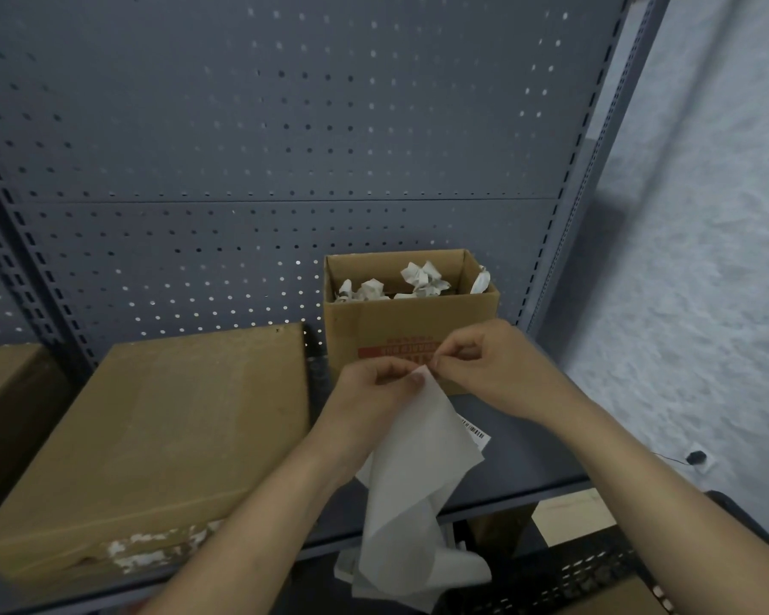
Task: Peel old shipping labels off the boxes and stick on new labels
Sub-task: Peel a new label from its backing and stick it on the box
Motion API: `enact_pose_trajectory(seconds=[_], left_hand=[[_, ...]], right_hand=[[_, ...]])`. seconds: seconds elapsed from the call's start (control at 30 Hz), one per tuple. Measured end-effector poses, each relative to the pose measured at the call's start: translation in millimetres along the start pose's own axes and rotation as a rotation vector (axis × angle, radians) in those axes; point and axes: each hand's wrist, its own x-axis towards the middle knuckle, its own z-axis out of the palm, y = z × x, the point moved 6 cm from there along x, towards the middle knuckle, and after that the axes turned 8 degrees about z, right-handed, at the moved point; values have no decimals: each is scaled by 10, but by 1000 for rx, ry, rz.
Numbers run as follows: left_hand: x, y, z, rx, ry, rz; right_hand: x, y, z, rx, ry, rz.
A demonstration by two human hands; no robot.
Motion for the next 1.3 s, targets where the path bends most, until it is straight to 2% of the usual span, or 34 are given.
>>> enact_pose_trajectory(seconds=[0.5,0.73,0.9,1.07,1.3], left_hand=[[17,-49,32,20,-3,18],[19,-13,-24,121,54,54],[20,2,-8,293,-55,140],[-9,-131,64,448,-162,120],[-106,-220,115,600,-199,101]], right_hand=[[24,79,53,59,-31,32],[61,173,-40,10,88,64],[79,290,-154,11,163,100],[93,333,-255,44,251,126],[104,449,-343,141,314,177]])
